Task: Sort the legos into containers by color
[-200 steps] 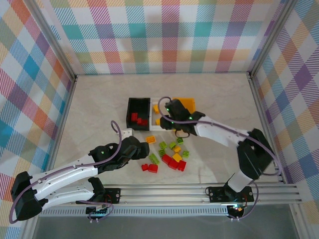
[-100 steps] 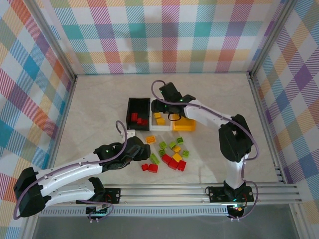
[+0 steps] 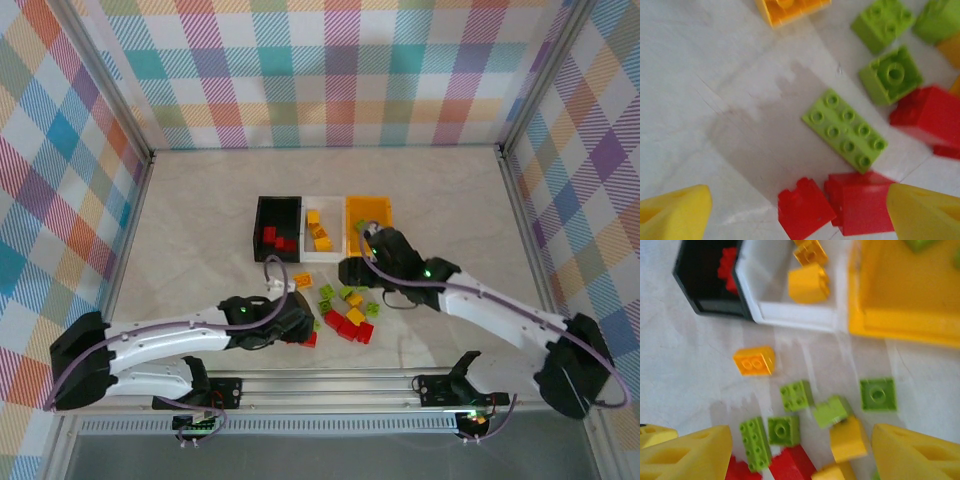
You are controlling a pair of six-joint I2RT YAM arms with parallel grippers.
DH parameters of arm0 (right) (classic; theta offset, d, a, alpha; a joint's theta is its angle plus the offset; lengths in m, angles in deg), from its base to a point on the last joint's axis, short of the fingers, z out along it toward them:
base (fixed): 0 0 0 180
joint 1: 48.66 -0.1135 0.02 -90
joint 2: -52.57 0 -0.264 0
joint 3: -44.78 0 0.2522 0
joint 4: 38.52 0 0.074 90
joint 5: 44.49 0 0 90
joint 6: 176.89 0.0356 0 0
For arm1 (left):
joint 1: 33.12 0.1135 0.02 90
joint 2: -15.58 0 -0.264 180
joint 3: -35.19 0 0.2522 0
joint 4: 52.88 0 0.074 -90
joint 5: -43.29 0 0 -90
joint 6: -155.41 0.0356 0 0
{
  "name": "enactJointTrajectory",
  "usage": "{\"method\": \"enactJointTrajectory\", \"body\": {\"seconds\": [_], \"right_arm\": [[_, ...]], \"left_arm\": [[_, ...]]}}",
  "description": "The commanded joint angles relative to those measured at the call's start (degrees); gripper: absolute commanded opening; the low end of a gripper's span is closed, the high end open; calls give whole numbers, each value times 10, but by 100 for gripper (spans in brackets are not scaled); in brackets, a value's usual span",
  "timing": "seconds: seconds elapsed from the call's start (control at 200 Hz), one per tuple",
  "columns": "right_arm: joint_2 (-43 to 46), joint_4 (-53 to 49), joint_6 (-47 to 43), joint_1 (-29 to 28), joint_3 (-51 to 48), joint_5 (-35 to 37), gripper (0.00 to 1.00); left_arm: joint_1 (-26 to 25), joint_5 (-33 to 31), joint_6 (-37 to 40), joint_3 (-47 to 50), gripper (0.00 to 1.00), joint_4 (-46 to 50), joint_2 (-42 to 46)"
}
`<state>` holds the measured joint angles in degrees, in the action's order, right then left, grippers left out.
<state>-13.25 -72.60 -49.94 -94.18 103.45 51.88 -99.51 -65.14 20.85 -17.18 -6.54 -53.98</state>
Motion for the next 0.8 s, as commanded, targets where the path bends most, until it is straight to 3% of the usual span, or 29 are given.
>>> {"method": "enactJointTrajectory", "body": {"seconds": [0.0, 0.35, 0.69, 0.795], "right_arm": [[57, 13, 44, -3, -49, 19, 74], [138, 1, 70, -4, -117, 33, 75], [149, 8, 77, -3, -129, 36, 75], [156, 6, 78, -3, -130, 40, 75]], "left_arm": [[-26, -3, -29, 8, 87, -12, -26], [-25, -57, -87, 48, 71, 15, 33], [-16, -20, -93, 92, 73, -31, 34], [-15, -11, -90, 89, 67, -52, 12]]}}
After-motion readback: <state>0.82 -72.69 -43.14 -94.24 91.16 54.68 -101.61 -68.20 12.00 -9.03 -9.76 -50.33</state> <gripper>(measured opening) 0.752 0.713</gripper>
